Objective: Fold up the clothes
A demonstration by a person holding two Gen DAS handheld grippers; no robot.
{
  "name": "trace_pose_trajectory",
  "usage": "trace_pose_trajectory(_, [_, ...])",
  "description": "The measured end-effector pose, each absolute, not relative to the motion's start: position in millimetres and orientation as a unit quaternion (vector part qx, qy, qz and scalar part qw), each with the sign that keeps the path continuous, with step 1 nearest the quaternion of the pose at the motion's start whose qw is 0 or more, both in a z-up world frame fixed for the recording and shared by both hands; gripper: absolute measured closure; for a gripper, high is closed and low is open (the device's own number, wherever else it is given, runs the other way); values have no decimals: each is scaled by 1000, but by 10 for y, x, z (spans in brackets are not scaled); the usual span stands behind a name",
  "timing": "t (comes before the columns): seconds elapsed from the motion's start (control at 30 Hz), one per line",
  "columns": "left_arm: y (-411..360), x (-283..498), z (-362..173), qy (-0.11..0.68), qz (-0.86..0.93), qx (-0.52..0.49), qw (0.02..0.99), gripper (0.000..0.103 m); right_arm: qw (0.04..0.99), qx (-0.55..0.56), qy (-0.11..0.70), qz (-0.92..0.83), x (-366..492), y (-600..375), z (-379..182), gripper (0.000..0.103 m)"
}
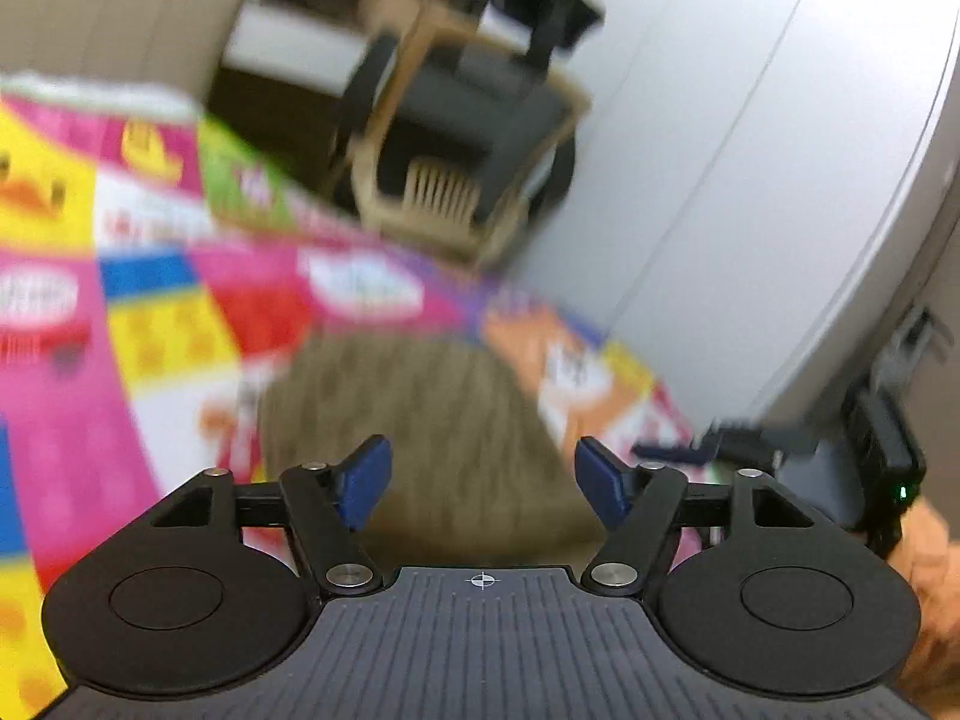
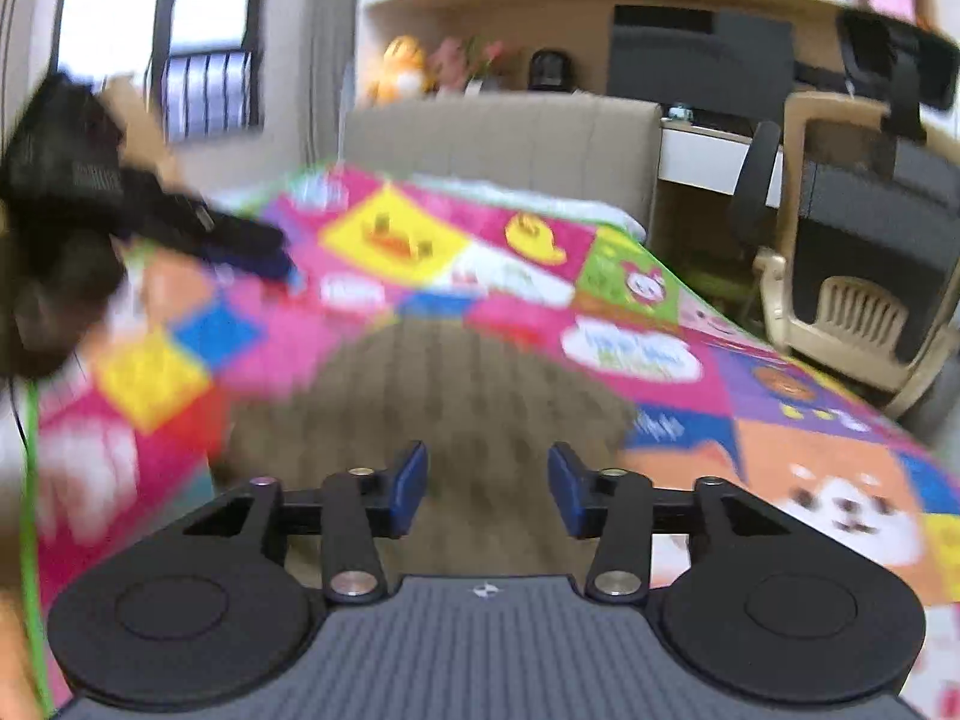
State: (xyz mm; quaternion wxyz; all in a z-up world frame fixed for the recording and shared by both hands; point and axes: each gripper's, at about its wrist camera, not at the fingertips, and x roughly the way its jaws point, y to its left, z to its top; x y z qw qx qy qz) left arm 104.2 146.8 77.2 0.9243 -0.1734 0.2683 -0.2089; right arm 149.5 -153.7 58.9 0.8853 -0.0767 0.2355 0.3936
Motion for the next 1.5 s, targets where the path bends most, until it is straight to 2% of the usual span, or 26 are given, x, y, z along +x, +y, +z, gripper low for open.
trace_pose_trajectory(0.1, [1449, 1398, 752, 256, -195, -191, 927, 31, 881, -32, 257, 395, 1856, -1285, 558, 55])
trace_pose_trajectory(0.27, [1340, 1873, 428, 320, -166, -170, 917, 38, 882, -79, 320, 337, 2335, -873, 99, 51])
trace_pose_trajectory(0.5, [1282, 2049, 157, 358, -156, -135, 911, 36, 881, -104, 281, 366, 1884, -1010, 275, 49])
trace_pose_trajectory(0.67, [1292, 2026, 146, 356, -156, -139, 911, 36, 855, -176, 297, 386, 1564, -905, 11, 40])
trace_pose_trajectory(0.7, [1289, 2026, 148, 356, -156, -138, 911, 36, 856, -189, 296, 380, 1534, -882, -46, 35])
trace_pose_trajectory(0.87, [1322, 1986, 197, 355, -151, -145, 911, 36, 859, -143, 315, 378, 1604, -975, 67, 33])
trace_pose_trajectory(0.93, [1400, 1878, 261, 355, -144, -165, 909, 33, 865, -95, 321, 373, 1665, -1174, 172, 24])
trace_pose_trajectory(1.0, [1479, 1691, 317, 351, -141, -181, 908, 18, 873, -35, 329, 358, 1760, -1416, 261, 19])
trace_pose_trajectory(1.23, [1439, 1374, 75, 411, -142, -171, 884, 15, 867, 41, 389, 309, 2164, -1554, -81, 21])
trace_pose_trajectory(1.3, [1423, 1425, -34, 420, -143, -177, 878, 18, 858, 34, 397, 323, 2219, -1436, -156, 42])
trace_pose_trajectory(1.33, [1428, 1463, -82, 423, -147, -186, 875, 20, 855, 24, 396, 334, 2232, -1348, -166, 47])
trace_pose_trajectory(1.4, [1431, 1529, -121, 421, -157, -194, 872, 29, 855, 8, 385, 348, 2263, -1163, -120, 52])
trace_pose_trajectory(1.5, [1443, 1658, -109, 412, -160, -191, 876, 34, 871, -10, 356, 339, 2436, -889, -72, 54])
